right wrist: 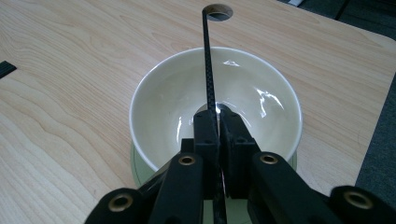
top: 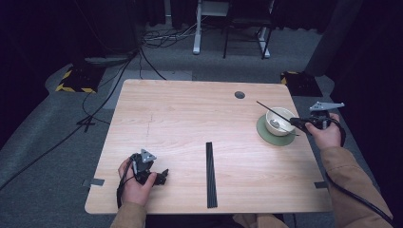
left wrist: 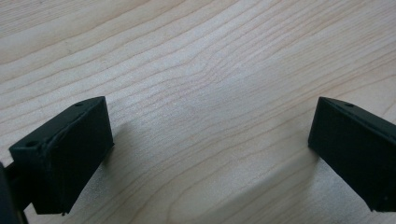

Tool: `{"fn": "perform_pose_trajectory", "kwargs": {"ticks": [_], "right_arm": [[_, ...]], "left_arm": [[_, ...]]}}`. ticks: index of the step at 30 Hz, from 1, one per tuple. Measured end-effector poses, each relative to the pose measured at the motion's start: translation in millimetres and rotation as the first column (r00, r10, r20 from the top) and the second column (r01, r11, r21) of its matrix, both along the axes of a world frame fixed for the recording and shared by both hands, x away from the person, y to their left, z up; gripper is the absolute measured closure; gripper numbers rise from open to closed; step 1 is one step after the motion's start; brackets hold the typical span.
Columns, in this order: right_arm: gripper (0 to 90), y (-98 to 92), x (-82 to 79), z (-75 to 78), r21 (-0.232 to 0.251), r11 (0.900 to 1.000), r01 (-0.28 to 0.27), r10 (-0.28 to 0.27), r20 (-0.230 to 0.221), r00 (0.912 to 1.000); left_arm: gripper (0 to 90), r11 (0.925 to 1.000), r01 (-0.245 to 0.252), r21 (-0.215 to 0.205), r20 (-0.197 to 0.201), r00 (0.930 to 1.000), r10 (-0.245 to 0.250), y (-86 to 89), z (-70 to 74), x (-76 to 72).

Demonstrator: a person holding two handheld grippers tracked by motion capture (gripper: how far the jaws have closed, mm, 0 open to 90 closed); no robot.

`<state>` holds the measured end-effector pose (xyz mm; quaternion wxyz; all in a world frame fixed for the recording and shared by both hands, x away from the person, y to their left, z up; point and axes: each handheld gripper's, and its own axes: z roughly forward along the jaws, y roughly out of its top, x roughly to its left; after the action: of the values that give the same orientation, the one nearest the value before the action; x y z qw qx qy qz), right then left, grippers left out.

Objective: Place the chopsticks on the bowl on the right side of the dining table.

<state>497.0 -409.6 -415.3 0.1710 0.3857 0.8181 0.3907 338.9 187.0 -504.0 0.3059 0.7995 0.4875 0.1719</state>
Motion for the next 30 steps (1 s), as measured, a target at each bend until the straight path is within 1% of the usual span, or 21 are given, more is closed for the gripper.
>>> {"fn": "perform_pose_trajectory", "kwargs": {"ticks": [3, 4, 6, 7, 11, 13, 15, 17, 18, 19, 20, 22, 23, 24, 25, 26, 27, 29, 30], "right_arm": [[86.3, 0.3, 0.3, -2.3, -0.001, 1.000, -0.004, 0.004, -0.001, 1.0000], [86.4, 1.3, -0.1, -3.3, 0.011, 1.000, 0.003, -0.003, -0.005, 1.0000], [86.3, 1.5, 0.4, -5.2, 0.004, 1.000, -0.006, 0.006, -0.004, 1.0000], [86.3, 1.8, 0.2, -5.9, 0.005, 1.000, -0.006, 0.006, -0.011, 0.9999], [86.3, 1.8, 0.4, -8.4, 0.005, 1.000, -0.006, 0.006, -0.016, 0.9999], [86.3, 2.9, 0.0, -9.8, 0.016, 1.000, 0.005, -0.004, -0.020, 0.9998], [86.2, 2.5, 0.3, -10.6, 0.010, 1.000, -0.003, 0.004, -0.019, 0.9998], [85.6, 3.1, 0.0, -10.7, 0.025, 1.000, 0.001, 0.000, -0.031, 0.9995], [74.6, 2.9, 0.7, -10.9, 0.033, 0.999, -0.002, 0.003, -0.039, 0.9993], [74.6, 2.9, 0.7, -10.9, 0.033, 0.999, -0.002, 0.003, -0.039, 0.9993], [68.7, 3.4, 0.3, -10.3, 0.035, 0.999, 0.009, -0.008, -0.032, 0.9995], [63.1, 4.1, 0.0, -8.3, 0.044, 0.999, 0.019, -0.019, -0.013, 0.9997], [60.7, 4.1, -0.2, -7.3, 0.049, 0.999, 0.021, -0.021, -0.007, 0.9998], [59.5, 4.0, -0.2, -6.2, 0.046, 0.999, 0.025, -0.026, 0.006, 0.9997], [59.1, 4.7, -0.8, -4.9, 0.056, 0.998, 0.033, -0.033, 0.007, 0.9994], [59.0, 4.6, -1.3, -3.4, 0.053, 0.998, 0.030, -0.030, 0.011, 0.9995], [58.6, 5.8, -2.3, -1.6, 0.062, 0.998, 0.032, -0.033, 0.010, 0.9994], [58.1, 7.6, -4.0, 2.4, 0.057, 0.998, 0.023, -0.025, 0.029, 0.9993], [58.0, 9.2, -5.4, 5.1, 0.061, 0.998, 0.025, -0.027, 0.031, 0.9992]], "left_arm": [[0.1, 1.0000, 0.001, 0.000, -0.001, 1.0000, -0.001, 0.0, 0.1, 0.0], [0.1, 1.0000, 0.003, 0.000, -0.004, 1.0000, -0.003, 0.2, 0.3, 0.0], [0.1, 1.0000, 0.001, 0.001, -0.002, 1.0000, -0.001, 0.1, 0.1, 0.0], [0.1, 1.0000, 0.000, 0.000, 0.000, 1.0000, 0.000, 0.0, 0.0, 0.0], [0.1, 1.0000, 0.002, 0.000, -0.002, 1.0000, -0.002, 0.2, 0.2, 0.0], [0.1, 1.0000, 0.001, 0.001, -0.001, 1.0000, -0.001, 0.0, 0.1, 0.0], [0.1, 1.0000, 0.002, 0.001, -0.001, 1.0000, -0.002, 0.1, 0.1, 0.1], [0.1, 1.0000, 0.001, 0.001, 0.000, 1.0000, -0.001, 0.1, 0.0, 0.0], [0.1, 1.0000, 0.001, 0.001, 0.000, 1.0000, -0.001, 0.1, 0.1, 0.0], [0.1, 1.0000, 0.002, 0.000, -0.002, 1.0000, -0.002, 0.2, 0.2, 0.1], [0.1, 1.0000, 0.000, 0.001, 0.001, 1.0000, 0.000, 0.0, 0.0, 0.0], [0.1, 1.0000, 0.003, 0.001, -0.004, 1.0000, -0.003, 0.2, 0.4, 0.0], [0.1, 1.0000, 0.000, 0.000, 0.000, 1.0000, 0.000, 0.0, 0.1, 0.0], [0.1, 1.0000, 0.002, 0.000, -0.003, 1.0000, -0.002, 0.2, 0.3, 0.0], [0.1, 1.0000, 0.001, 0.001, -0.001, 1.0000, -0.001, 0.1, 0.1, 0.0], [0.1, 1.0000, 0.002, 0.001, -0.003, 1.0000, -0.002, 0.2, 0.3, 0.0], [0.1, 1.0000, 0.002, 0.001, -0.003, 1.0000, -0.002, 0.2, 0.2, 0.0], [0.1, 1.0000, 0.001, 0.001, -0.002, 1.0000, -0.001, 0.1, 0.2, 0.0], [0.1, 1.0000, 0.001, 0.001, 0.001, 1.0000, -0.001, 0.1, 0.0, 0.1]]}}
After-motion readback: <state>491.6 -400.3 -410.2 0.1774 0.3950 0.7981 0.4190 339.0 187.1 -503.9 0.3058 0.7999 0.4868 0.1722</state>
